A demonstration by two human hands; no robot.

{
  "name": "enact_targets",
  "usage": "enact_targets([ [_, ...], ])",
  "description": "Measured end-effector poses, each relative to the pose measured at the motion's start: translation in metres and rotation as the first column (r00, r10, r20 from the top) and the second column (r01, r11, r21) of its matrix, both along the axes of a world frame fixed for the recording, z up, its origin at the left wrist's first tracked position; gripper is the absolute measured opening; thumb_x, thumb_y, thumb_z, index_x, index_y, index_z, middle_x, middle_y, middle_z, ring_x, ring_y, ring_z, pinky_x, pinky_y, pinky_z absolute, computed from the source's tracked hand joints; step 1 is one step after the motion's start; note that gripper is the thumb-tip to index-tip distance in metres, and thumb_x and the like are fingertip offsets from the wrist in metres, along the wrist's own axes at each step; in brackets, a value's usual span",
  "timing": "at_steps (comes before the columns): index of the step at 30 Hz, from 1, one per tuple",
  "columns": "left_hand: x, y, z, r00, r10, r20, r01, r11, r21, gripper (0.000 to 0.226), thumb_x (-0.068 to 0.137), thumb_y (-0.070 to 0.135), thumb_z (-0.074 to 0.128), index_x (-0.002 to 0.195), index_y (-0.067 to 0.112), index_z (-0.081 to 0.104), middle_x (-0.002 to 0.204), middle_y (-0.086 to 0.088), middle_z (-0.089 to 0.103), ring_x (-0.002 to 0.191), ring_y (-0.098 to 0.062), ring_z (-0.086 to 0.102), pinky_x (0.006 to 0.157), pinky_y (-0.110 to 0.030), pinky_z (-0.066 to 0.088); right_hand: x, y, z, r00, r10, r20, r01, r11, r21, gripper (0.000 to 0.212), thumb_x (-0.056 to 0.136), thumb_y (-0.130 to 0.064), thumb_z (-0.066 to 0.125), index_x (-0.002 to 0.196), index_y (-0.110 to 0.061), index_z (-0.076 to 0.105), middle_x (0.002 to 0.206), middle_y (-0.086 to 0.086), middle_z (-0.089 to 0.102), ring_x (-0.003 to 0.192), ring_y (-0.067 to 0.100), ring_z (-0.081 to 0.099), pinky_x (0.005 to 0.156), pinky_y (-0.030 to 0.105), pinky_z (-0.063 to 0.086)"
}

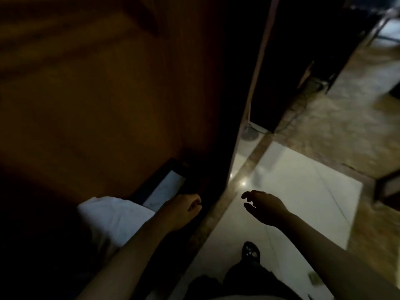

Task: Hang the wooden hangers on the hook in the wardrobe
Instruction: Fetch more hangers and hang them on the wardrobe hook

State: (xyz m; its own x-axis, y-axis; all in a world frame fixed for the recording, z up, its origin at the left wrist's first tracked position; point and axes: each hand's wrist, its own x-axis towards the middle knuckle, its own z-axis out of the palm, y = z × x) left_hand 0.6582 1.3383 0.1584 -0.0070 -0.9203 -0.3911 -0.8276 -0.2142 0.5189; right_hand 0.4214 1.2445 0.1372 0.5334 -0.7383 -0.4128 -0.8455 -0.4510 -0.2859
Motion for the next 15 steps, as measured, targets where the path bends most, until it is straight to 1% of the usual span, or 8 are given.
enact_targets([
  [1,-0.009,0.002,-0.009,0.999,-0.010,-0.043,0.011,0.999,0.031,0.028,0.094,0.030,0.046,0.115,0.015,0.056,0.110,-0.006,0.065,0.090,-0.017,0.059,0.072,-0.025,0.048,-0.014,0.004,-0.012,0.999,-0.032,-0.033,0.033,0.999,0.028,0.037,0.096,-0.035,0.039,0.131,-0.026,0.046,0.127,-0.004,0.057,0.111,0.015,0.058,0.088,0.025,0.044],
  [2,-0.019,0.003,-0.016,0.997,-0.010,-0.074,0.015,0.997,0.070,0.029,0.093,0.032,0.047,0.114,0.013,0.056,0.108,-0.007,0.065,0.088,-0.017,0.059,0.070,-0.027,0.049,-0.029,0.009,-0.024,0.995,-0.067,-0.069,0.072,0.995,0.064,0.037,0.096,-0.035,0.039,0.131,-0.026,0.045,0.127,-0.003,0.057,0.111,0.016,0.058,0.088,0.026,0.044],
  [4,-0.036,0.004,-0.036,0.995,-0.013,-0.095,0.026,0.990,0.135,0.034,0.090,0.036,0.048,0.109,0.009,0.057,0.103,-0.011,0.066,0.090,-0.024,0.063,0.077,-0.039,0.053,-0.059,0.019,-0.045,0.977,-0.162,-0.136,0.183,0.970,0.159,0.036,0.096,-0.035,0.038,0.130,-0.025,0.046,0.126,-0.001,0.057,0.110,0.019,0.058,0.089,0.027,0.044],
  [7,-0.058,0.004,-0.068,0.998,-0.042,-0.046,0.051,0.970,0.237,0.027,0.092,0.031,0.047,0.106,0.009,0.056,0.102,-0.013,0.065,0.090,-0.028,0.062,0.080,-0.043,0.053,-0.106,0.036,-0.069,0.934,-0.262,-0.241,0.324,0.905,0.273,0.037,0.097,-0.032,0.038,0.131,-0.020,0.047,0.126,0.007,0.058,0.111,0.025,0.057,0.091,0.031,0.046],
  [9,-0.073,0.004,-0.090,0.998,-0.049,-0.051,0.062,0.949,0.309,0.026,0.093,0.030,0.046,0.105,0.009,0.056,0.099,-0.011,0.064,0.088,-0.026,0.061,0.077,-0.039,0.052,-0.138,0.046,-0.082,0.905,-0.312,-0.289,0.398,0.862,0.315,0.038,0.096,-0.032,0.039,0.130,-0.016,0.048,0.130,0.009,0.055,0.115,0.025,0.055,0.093,0.032,0.043],
  [11,-0.087,0.008,-0.111,0.997,-0.061,-0.053,0.077,0.918,0.390,0.024,0.093,0.029,0.047,0.101,0.008,0.055,0.090,-0.005,0.061,0.079,-0.018,0.057,0.069,-0.031,0.048,-0.170,0.056,-0.092,0.871,-0.359,-0.335,0.468,0.816,0.341,0.038,0.097,-0.033,0.039,0.129,-0.016,0.050,0.131,0.007,0.056,0.118,0.024,0.052,0.097,0.031,0.039],
  [13,-0.098,0.014,-0.132,0.996,-0.043,-0.075,0.073,0.881,0.468,0.018,0.093,0.028,0.048,0.094,0.010,0.054,0.092,-0.005,0.060,0.081,-0.015,0.055,0.070,-0.028,0.046,-0.201,0.065,-0.104,0.821,-0.453,-0.346,0.565,0.728,0.388,0.037,0.096,-0.031,0.041,0.127,-0.014,0.052,0.129,0.009,0.057,0.118,0.025,0.052,0.098,0.032,0.038],
  [15,-0.107,0.017,-0.148,0.996,0.010,-0.091,0.042,0.837,0.545,0.012,0.093,0.024,0.050,0.086,0.014,0.052,0.091,-0.007,0.058,0.087,-0.018,0.055,0.074,-0.028,0.044,-0.230,0.073,-0.117,0.750,-0.563,-0.347,0.661,0.612,0.433,0.035,0.095,-0.027,0.045,0.123,-0.009,0.055,0.124,0.014,0.059,0.107,0.028,0.058,0.092,0.034,0.045],
])
